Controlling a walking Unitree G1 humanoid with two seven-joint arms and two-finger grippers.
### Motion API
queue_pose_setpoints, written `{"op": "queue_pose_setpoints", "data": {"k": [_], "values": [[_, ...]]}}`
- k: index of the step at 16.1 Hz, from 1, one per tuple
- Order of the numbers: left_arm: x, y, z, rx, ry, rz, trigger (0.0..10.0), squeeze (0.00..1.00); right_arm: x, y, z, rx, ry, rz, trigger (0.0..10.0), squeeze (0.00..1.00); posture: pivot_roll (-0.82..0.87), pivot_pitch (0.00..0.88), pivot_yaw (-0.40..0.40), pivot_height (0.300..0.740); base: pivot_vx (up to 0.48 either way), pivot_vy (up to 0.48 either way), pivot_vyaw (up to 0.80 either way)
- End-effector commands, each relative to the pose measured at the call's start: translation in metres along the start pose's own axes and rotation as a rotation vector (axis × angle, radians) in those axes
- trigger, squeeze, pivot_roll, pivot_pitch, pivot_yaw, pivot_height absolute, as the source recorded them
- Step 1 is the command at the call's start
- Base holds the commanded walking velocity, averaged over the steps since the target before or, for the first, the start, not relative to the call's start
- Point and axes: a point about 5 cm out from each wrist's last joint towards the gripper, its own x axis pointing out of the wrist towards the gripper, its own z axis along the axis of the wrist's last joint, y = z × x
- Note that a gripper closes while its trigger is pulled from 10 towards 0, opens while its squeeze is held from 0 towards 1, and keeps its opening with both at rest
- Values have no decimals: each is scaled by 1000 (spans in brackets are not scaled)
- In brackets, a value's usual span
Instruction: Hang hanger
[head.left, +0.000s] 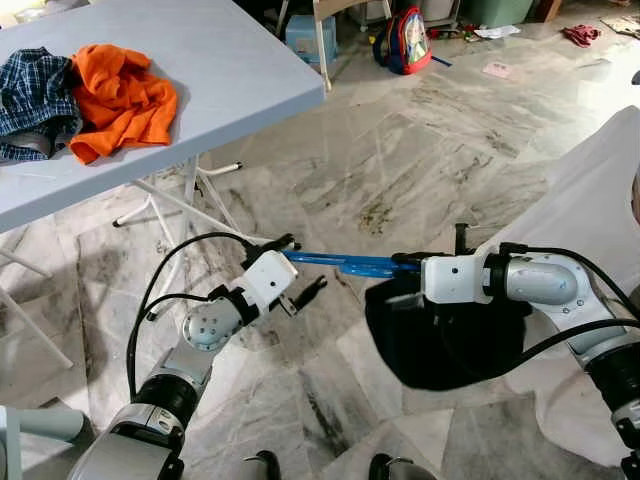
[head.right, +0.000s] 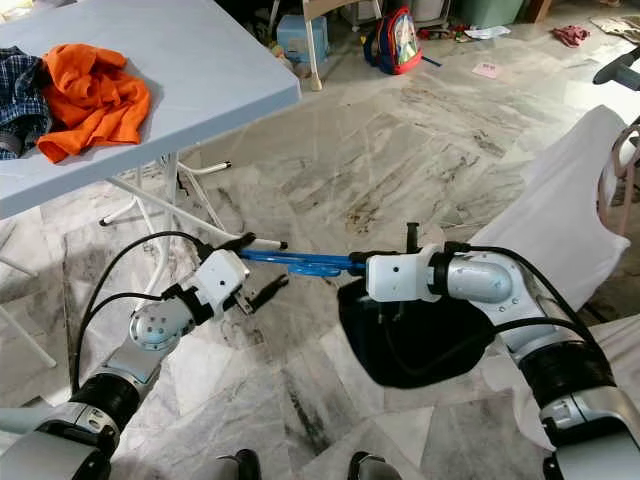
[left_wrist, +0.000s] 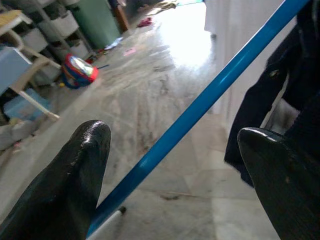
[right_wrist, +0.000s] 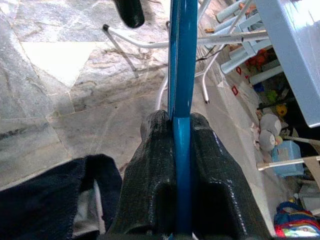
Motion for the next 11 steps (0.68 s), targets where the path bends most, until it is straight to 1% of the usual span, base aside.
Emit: {"op": "queue_pose_setpoints", "data": {"k": [1, 6, 7, 8, 9, 11], "values": [[0, -3, -3, -14, 16, -36, 10000, 0, 1, -6, 8, -43, -36, 0, 10000, 0, -21, 237, 41, 740, 0, 0, 0], [9, -4, 6, -19, -11, -138, 10000, 0, -2, 1, 9, -68, -50, 64, 10000, 0, -28, 235, 47, 740, 0, 0, 0], [9, -4, 7, -23, -12, -145, 9059, 0, -2, 1, 9, -69, -50, 66, 10000, 0, -28, 235, 47, 740, 0, 0, 0], [11, -6, 8, -29, -16, -168, 3961, 0, -2, 1, 9, -71, -50, 69, 10000, 0, -28, 234, 48, 740, 0, 0, 0], [13, -12, 8, -48, -18, -221, 0, 0, -1, 1, 9, -73, -54, 71, 10000, 0, -28, 234, 49, 740, 0, 0, 0], [13, -14, 8, -54, -22, -243, 0, 0, 1, 0, 10, -76, -56, 69, 10000, 0, -28, 232, 51, 740, 0, 0, 0]]}}
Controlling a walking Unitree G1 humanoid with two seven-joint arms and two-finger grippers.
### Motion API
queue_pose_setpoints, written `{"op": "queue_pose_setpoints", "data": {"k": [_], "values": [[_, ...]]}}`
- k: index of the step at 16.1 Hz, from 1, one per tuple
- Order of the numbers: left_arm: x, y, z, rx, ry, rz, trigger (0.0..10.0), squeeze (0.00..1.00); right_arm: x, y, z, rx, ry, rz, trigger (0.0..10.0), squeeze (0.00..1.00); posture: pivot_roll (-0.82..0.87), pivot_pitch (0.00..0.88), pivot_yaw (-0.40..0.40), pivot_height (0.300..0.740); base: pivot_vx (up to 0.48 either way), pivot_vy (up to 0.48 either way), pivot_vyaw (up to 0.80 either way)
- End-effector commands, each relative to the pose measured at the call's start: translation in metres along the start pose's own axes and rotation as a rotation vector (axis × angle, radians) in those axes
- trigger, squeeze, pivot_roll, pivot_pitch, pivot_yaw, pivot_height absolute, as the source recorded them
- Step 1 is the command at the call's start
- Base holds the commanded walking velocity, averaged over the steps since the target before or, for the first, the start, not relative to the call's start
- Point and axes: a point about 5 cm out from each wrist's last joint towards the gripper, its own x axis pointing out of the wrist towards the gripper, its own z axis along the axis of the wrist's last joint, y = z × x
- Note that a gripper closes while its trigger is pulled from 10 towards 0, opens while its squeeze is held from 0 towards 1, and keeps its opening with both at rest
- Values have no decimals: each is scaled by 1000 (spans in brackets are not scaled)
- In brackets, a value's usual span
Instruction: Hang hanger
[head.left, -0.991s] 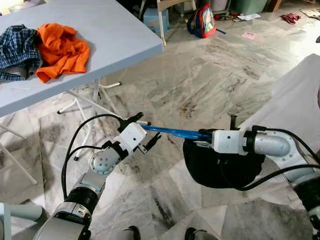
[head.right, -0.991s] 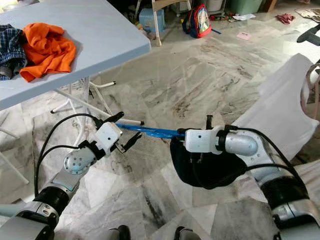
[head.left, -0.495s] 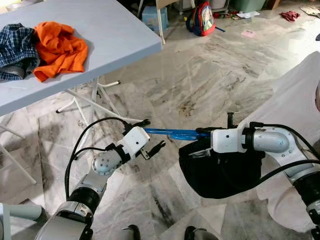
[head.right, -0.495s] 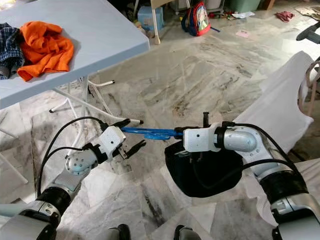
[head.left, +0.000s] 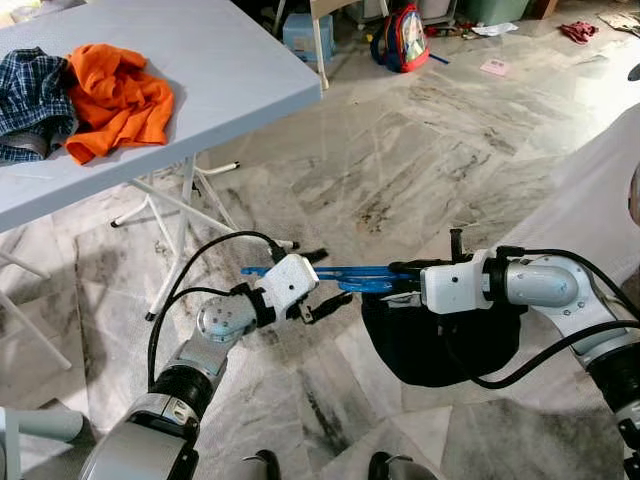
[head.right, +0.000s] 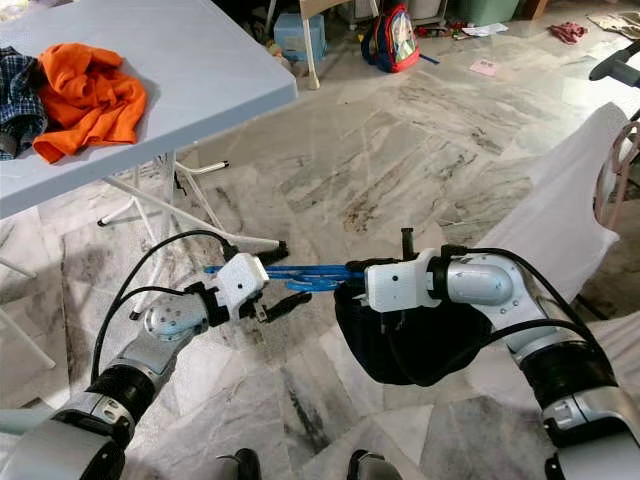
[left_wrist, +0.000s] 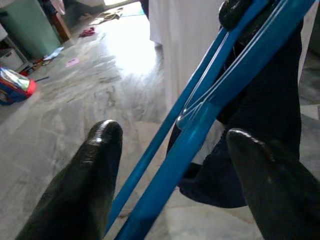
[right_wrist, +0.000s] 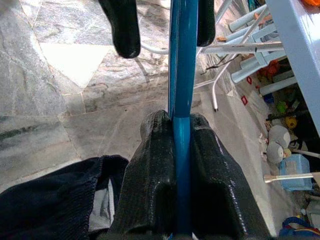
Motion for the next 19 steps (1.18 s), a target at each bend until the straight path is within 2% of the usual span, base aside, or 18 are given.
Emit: {"op": "queue_pose_setpoints", "data": {"k": [1, 5, 19], "values": [[-1, -1, -3, -8, 16, -25, 0, 0, 1, -4, 6, -41, -28, 10, 10000, 0, -28, 230, 52, 740, 0, 0, 0], [-2, -2, -3, -14, 24, -82, 0, 0, 3, -3, 7, -47, -30, 14, 10000, 0, -29, 223, 51, 740, 0, 0, 0], [-3, -16, -9, -46, 40, -170, 0, 0, 4, -5, 6, -67, -33, 31, 10000, 0, -24, 218, 38, 740, 0, 0, 0]]}}
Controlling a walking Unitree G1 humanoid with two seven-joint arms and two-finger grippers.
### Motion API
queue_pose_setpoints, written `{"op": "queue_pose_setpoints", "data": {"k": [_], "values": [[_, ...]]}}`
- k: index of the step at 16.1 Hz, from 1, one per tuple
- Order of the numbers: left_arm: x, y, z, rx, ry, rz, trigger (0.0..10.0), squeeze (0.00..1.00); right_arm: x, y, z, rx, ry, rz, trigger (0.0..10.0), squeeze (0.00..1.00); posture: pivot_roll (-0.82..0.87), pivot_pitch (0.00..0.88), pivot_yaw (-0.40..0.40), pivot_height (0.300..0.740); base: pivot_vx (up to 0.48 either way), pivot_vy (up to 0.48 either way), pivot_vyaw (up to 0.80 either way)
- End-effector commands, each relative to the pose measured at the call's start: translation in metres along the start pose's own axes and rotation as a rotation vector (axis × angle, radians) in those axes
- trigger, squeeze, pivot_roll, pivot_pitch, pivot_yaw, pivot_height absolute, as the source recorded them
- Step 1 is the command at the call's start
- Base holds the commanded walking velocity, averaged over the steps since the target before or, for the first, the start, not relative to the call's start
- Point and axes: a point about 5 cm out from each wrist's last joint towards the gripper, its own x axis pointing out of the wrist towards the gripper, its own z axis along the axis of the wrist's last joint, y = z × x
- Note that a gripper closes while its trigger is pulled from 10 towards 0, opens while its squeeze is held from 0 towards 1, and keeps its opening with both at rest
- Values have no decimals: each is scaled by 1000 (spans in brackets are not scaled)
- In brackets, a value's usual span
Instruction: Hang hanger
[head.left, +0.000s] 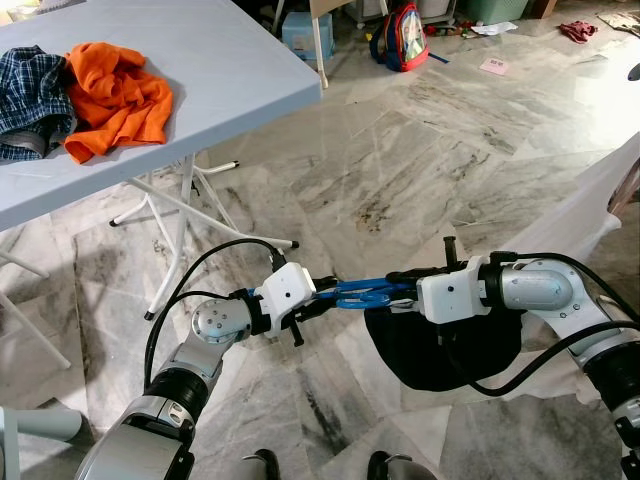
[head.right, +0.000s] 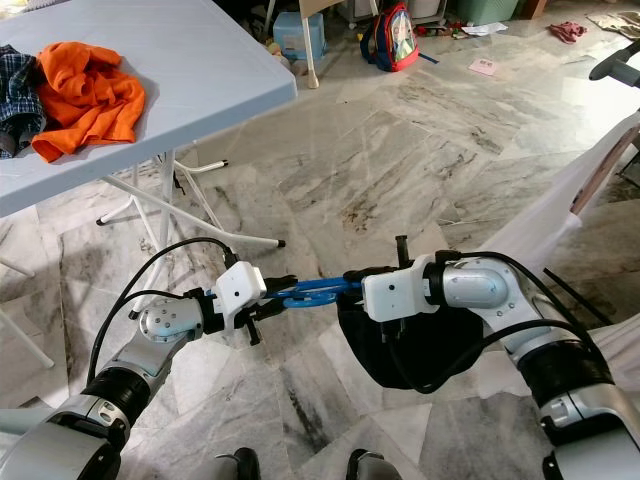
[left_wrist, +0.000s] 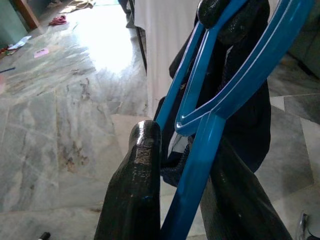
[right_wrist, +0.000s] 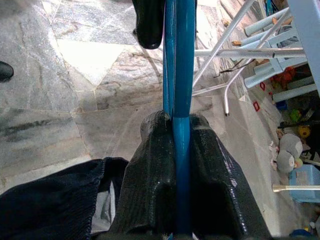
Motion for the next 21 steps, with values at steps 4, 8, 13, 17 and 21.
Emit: {"op": "queue_pose_setpoints", "data": {"k": [4, 8, 13, 17, 21], "values": [[3, -15, -7, -18, 28, -93, 0, 0, 0, -13, 7, -49, -26, -26, 10000, 0, -26, 218, 36, 740, 0, 0, 0], [4, -19, -8, -38, 21, -94, 0, 0, 3, -12, 7, -27, -40, -5, 10000, 1000, -24, 219, 34, 740, 0, 0, 0], [4, -18, -9, -58, 17, -76, 0, 0, 3, -13, 8, -32, -43, -15, 10000, 1000, -24, 219, 33, 740, 0, 0, 0], [2, -17, -11, -51, 35, -61, 0, 0, 4, -15, 10, -35, -52, -18, 10000, 1000, -22, 218, 34, 740, 0, 0, 0], [0, -14, -14, -25, 74, -31, 0, 0, 3, -14, 11, -18, -57, 2, 10000, 1000, -25, 220, 36, 740, 0, 0, 0]]}}
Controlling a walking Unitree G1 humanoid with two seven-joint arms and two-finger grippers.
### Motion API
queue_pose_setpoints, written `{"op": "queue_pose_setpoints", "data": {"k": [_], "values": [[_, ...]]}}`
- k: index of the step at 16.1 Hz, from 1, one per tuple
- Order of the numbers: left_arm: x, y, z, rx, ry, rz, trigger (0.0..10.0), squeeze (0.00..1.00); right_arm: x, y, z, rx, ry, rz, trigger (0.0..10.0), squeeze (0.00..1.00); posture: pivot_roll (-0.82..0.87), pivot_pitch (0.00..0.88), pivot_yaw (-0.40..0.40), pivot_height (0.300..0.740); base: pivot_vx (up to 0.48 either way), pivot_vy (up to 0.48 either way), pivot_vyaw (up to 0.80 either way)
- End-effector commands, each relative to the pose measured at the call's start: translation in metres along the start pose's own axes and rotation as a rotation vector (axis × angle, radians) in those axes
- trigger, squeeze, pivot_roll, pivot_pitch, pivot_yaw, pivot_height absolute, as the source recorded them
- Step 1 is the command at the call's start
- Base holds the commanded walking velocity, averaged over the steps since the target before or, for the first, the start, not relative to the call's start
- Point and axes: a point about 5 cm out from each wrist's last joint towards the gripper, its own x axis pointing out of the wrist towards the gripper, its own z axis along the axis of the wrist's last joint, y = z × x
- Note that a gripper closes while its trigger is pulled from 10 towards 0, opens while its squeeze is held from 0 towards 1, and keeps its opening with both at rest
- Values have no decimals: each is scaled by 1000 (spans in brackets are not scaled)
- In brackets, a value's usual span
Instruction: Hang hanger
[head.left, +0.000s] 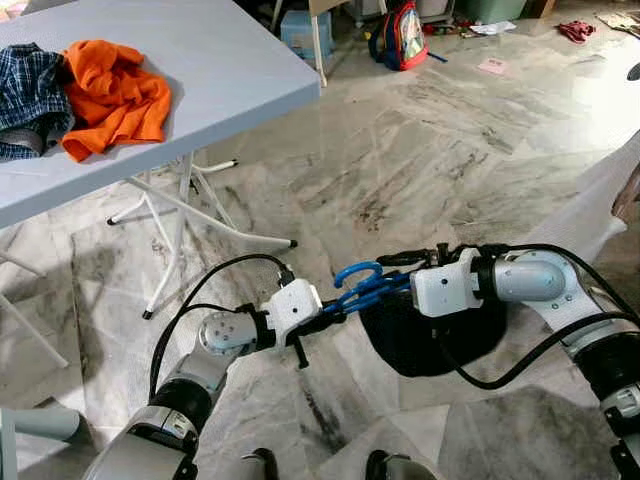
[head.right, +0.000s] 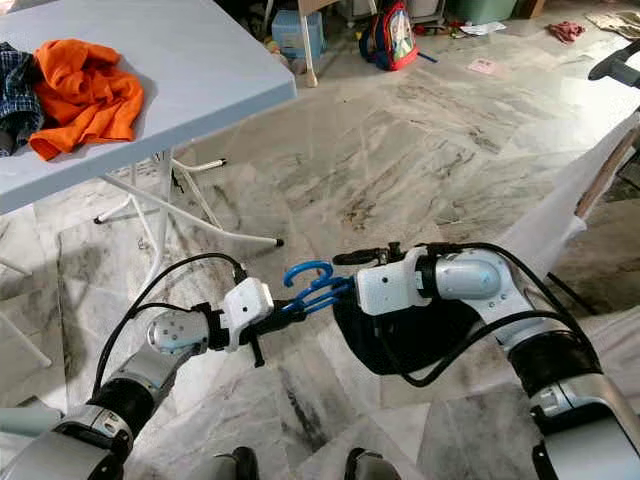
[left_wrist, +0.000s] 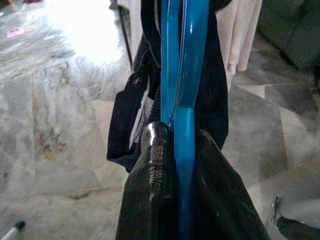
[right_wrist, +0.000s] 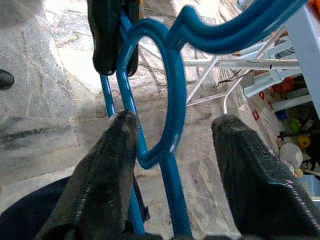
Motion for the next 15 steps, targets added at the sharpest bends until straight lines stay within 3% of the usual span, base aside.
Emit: {"op": "queue_pose_setpoints", "data": {"k": [1, 6, 14, 15], "values": [[-1, 3, 0, 21, 10, 26, 0, 0, -4, -4, 4, -8, -14, 2, 10000, 1000, -26, 219, 36, 740, 0, 0, 0], [-12, 28, 2, 0, 17, 242, 0, 0, -11, -7, 1, 13, 12, -1, 10000, 1000, -21, 217, 34, 740, 0, 0, 0], [-22, 39, 1, -20, -16, 401, 0, 0, -19, -20, -4, 30, 45, -139, 10000, 1000, -14, 216, 32, 740, 0, 0, 0], [-24, 41, 3, -15, -25, 415, 0, 0, -22, -23, -6, 53, 56, -204, 10000, 918, -13, 216, 26, 740, 0, 0, 0]]}}
